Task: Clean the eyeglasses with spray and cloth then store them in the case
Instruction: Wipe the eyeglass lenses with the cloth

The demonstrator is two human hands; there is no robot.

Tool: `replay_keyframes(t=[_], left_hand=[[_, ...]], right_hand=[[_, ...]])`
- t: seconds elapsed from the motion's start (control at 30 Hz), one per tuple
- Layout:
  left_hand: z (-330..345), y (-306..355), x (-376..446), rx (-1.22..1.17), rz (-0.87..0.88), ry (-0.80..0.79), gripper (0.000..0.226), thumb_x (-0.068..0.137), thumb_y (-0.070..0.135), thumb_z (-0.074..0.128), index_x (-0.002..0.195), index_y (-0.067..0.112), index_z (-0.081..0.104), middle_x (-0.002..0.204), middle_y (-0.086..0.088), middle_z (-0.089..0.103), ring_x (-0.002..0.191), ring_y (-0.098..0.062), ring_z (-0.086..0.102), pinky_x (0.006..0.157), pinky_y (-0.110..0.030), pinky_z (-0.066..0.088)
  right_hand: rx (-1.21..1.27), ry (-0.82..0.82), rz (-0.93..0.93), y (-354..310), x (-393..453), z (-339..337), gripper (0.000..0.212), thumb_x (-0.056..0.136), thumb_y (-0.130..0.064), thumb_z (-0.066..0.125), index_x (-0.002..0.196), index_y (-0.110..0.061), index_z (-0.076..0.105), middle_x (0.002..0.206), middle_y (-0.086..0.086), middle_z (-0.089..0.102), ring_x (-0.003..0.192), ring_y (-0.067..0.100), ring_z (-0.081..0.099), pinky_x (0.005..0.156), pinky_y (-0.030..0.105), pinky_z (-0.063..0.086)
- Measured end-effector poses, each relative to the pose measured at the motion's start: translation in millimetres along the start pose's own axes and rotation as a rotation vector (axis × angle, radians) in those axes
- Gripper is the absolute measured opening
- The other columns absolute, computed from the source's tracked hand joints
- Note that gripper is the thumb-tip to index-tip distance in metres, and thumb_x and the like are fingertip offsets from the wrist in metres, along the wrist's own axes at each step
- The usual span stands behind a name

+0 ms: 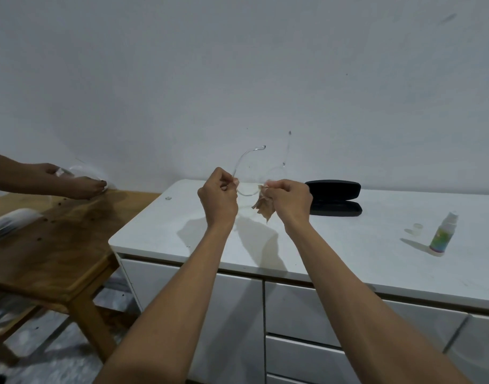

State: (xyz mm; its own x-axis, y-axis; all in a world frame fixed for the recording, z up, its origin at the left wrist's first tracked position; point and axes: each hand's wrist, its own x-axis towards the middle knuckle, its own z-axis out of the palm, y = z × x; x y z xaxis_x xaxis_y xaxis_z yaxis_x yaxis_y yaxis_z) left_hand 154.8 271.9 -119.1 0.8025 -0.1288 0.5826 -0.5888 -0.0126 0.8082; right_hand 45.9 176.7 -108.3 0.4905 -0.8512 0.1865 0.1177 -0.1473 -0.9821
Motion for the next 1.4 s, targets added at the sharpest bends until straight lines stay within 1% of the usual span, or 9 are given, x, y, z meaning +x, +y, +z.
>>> replay_keyframes(t=[0.27, 0.4, 0.53, 0.73, 0.93, 1.1, 1.2, 1.3, 1.4], left_hand=[[-46, -41, 28, 0.150, -0.012, 0.058, 0.021, 0.077, 0.001, 0.080, 0.072, 0.016, 0.067, 0.067, 0.000, 0.070, 0.066, -0.019, 0.071, 0.075, -0.043, 0.059], [-62, -64, 22, 0.242, -0.024, 0.070, 0.019, 0.080, -0.007, 0.076, 0.073, 0.009, 0.068, 0.067, -0.001, 0.065, 0.065, -0.017, 0.064, 0.061, -0.018, 0.047], [-68, -87, 17, 0.368, -0.039, 0.058, 0.019, 0.082, -0.015, 0.069, 0.080, 0.004, 0.070, 0.073, -0.002, 0.064, 0.073, -0.023, 0.065, 0.065, -0.028, 0.051], [-72, -104, 16, 0.450, 0.015, -0.001, 0.022, 0.084, -0.021, 0.058, 0.083, -0.002, 0.068, 0.084, -0.016, 0.070, 0.077, -0.029, 0.064, 0.071, -0.042, 0.058], [-85, -114, 19, 0.578, 0.134, -0.125, 0.026, 0.083, -0.023, 0.055, 0.084, 0.001, 0.066, 0.086, -0.016, 0.067, 0.077, -0.031, 0.062, 0.070, -0.039, 0.052], [-91, -107, 18, 0.661, 0.185, -0.207, 0.051, 0.075, -0.028, 0.057, 0.111, 0.006, 0.068, 0.134, -0.018, 0.058, 0.123, -0.035, 0.055, 0.089, -0.043, 0.057], [-88, -82, 17, 0.698, 0.266, -0.131, 0.059, 0.073, -0.019, 0.063, 0.122, 0.014, 0.065, 0.153, -0.014, 0.041, 0.138, -0.034, 0.040, 0.088, -0.038, 0.054], [-60, -45, 22, 0.562, 0.356, -0.099, 0.040, 0.077, 0.002, 0.065, 0.115, 0.015, 0.069, 0.128, -0.011, 0.063, 0.118, -0.033, 0.055, 0.096, -0.045, 0.052], [-20, 14, 19, 0.331, 0.179, -0.394, 0.017, 0.083, 0.028, 0.074, 0.097, 0.020, 0.076, 0.092, 0.003, 0.077, 0.088, -0.017, 0.071, 0.086, -0.038, 0.057]], right_hand=[[0.013, 0.106, 0.003, 5, 28, -33, 0.010, 0.077, -0.012, 0.081, 0.075, -0.021, 0.077, 0.083, 0.004, 0.078, 0.078, 0.020, 0.073, 0.074, 0.032, 0.055], [-0.052, 0.073, -0.021, 5, 33, -40, 0.009, 0.080, -0.014, 0.081, 0.076, -0.018, 0.074, 0.078, 0.009, 0.077, 0.072, 0.024, 0.074, 0.061, 0.026, 0.052], [-0.098, -0.049, -0.018, 3, 34, -36, 0.008, 0.085, -0.007, 0.076, 0.086, 0.000, 0.072, 0.065, 0.021, 0.070, 0.064, 0.039, 0.074, 0.039, 0.019, 0.041], [-0.212, -0.124, -0.006, 5, 43, -27, 0.002, 0.079, -0.007, 0.077, 0.079, -0.007, 0.076, 0.068, 0.010, 0.075, 0.055, 0.019, 0.064, 0.058, 0.030, 0.054], [-0.238, -0.163, -0.029, 4, 45, -27, 0.005, 0.079, -0.003, 0.077, 0.075, -0.002, 0.075, 0.062, 0.008, 0.071, 0.050, 0.021, 0.062, 0.055, 0.026, 0.052], [-0.229, -0.143, -0.010, -6, 46, -32, 0.007, 0.076, -0.004, 0.077, 0.070, -0.007, 0.077, 0.064, 0.015, 0.073, 0.051, 0.025, 0.063, 0.065, 0.039, 0.059], [-0.213, -0.108, -0.005, -17, 43, -38, 0.009, 0.076, -0.005, 0.076, 0.070, -0.010, 0.079, 0.066, 0.015, 0.075, 0.051, 0.019, 0.063, 0.064, 0.033, 0.054], [-0.294, -0.056, -0.064, -28, 43, -46, 0.007, 0.080, -0.014, 0.077, 0.075, -0.017, 0.081, 0.071, 0.003, 0.078, 0.045, -0.001, 0.057, 0.061, 0.023, 0.045], [-0.288, -0.034, -0.086, -42, 45, -55, 0.008, 0.080, -0.015, 0.077, 0.078, -0.020, 0.083, 0.076, 0.000, 0.079, 0.068, 0.008, 0.071, 0.068, 0.032, 0.057]])
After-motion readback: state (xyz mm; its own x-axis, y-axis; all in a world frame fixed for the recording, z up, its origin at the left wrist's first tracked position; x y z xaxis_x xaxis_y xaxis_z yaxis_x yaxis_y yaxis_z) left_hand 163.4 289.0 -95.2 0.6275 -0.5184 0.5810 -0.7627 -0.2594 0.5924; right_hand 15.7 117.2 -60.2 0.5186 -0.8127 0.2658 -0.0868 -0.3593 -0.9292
